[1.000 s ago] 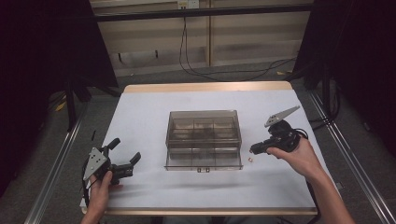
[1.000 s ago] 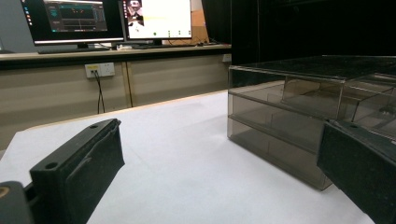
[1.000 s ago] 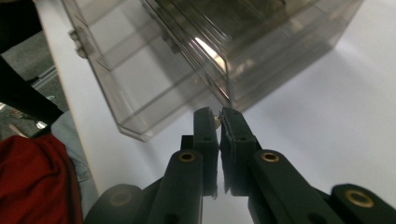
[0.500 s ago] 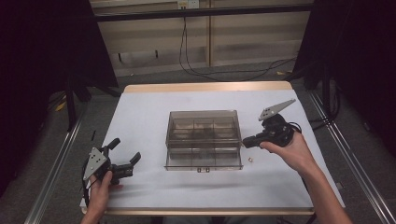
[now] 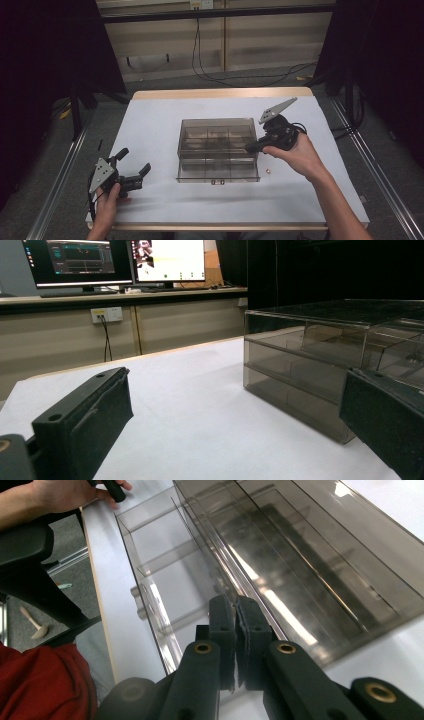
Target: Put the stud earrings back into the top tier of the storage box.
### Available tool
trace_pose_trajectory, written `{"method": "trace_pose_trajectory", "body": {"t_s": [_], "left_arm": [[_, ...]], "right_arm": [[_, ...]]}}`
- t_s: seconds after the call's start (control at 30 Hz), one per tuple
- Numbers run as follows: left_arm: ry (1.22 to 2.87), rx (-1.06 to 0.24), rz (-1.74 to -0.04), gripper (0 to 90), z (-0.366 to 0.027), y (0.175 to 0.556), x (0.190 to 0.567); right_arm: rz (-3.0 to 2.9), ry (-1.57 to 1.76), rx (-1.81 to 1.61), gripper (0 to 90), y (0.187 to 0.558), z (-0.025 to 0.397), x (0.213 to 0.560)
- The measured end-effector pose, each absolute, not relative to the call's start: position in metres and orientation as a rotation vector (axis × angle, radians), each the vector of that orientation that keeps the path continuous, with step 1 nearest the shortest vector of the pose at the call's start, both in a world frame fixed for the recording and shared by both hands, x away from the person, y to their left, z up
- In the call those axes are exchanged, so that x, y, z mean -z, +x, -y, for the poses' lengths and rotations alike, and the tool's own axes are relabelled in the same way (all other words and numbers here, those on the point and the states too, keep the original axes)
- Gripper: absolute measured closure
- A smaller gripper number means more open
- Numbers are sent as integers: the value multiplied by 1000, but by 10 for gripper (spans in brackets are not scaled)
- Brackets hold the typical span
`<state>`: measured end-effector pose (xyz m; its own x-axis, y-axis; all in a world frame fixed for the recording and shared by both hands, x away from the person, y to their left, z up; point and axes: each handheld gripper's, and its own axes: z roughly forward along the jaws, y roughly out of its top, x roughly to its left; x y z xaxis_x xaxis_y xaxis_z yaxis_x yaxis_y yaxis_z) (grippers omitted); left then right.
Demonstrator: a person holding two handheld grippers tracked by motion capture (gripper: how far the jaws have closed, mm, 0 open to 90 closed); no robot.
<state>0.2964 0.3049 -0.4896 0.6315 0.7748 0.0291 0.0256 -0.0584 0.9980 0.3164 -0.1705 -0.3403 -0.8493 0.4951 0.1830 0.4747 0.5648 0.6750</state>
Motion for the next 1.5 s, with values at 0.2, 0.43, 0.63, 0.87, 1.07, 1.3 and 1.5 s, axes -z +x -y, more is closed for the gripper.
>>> {"method": "trace_pose_trajectory", "body": {"t_s": [0.2,0.43,0.63,0.87,1.07,1.3,1.5], "left_arm": [[1516,-696,-700,7,-305,296,490],[1513,-692,-702,7,-304,296,490],[1516,-697,-699,7,-305,296,490],[1514,-694,-702,7,-305,296,490],[1514,-693,-701,7,-304,296,490],[1517,-693,-700,7,-305,296,490],[1514,-693,-701,7,-304,296,490]], "right_arm": [[-2850,800,-1111,870,329,140,345],[-2943,774,-1001,871,336,115,355],[-3023,740,-905,870,342,95,356],[-3089,759,-731,870,348,77,361],[-3174,744,-557,868,352,59,368],[-3218,736,-400,867,357,51,374],[-3209,737,-392,866,360,45,374]]}}
